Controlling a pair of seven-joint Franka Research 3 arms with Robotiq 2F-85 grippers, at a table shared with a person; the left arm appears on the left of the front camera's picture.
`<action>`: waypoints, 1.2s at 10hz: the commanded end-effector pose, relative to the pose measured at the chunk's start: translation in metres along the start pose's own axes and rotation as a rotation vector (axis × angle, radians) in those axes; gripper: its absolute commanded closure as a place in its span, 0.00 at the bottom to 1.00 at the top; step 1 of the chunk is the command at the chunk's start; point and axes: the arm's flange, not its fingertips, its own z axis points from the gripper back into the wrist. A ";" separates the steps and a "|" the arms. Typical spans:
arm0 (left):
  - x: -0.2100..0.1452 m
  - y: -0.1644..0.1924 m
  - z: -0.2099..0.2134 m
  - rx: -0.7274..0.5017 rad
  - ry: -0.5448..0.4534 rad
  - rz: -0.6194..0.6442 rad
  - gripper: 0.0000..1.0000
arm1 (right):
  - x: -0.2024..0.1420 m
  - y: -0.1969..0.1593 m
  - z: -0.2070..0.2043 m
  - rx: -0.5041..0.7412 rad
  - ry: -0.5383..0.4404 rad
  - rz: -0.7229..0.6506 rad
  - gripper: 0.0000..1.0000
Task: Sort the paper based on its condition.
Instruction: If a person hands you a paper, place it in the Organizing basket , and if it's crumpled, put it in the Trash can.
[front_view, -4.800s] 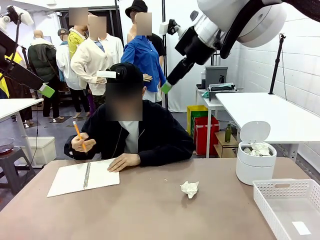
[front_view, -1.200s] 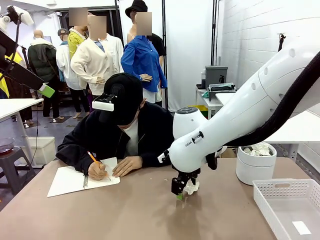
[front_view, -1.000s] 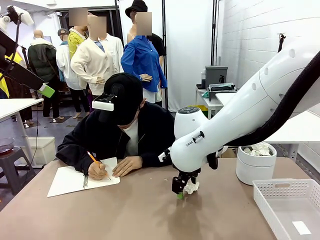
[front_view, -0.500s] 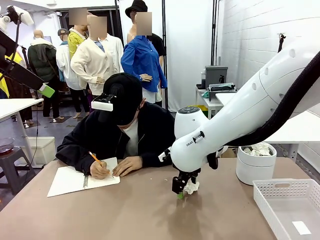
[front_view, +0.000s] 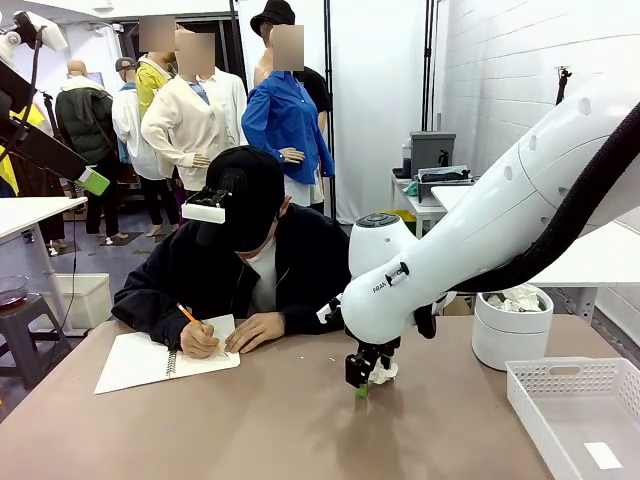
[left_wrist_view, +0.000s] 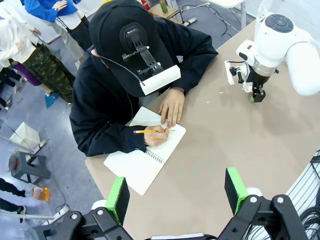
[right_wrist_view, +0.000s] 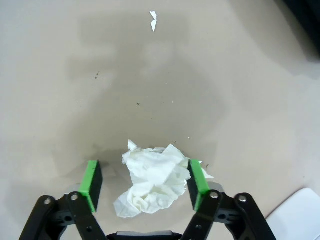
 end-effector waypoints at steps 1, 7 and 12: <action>0.000 0.000 0.000 0.001 -0.001 0.001 0.00 | 0.000 -0.002 -0.002 -0.009 -0.003 -0.003 0.54; 0.000 0.000 0.000 0.001 -0.001 0.001 0.00 | -0.009 -0.014 0.057 0.009 0.102 -0.065 0.74; 0.000 0.000 0.000 0.001 -0.001 0.001 0.00 | -0.006 -0.074 0.132 -0.001 0.169 -0.193 0.74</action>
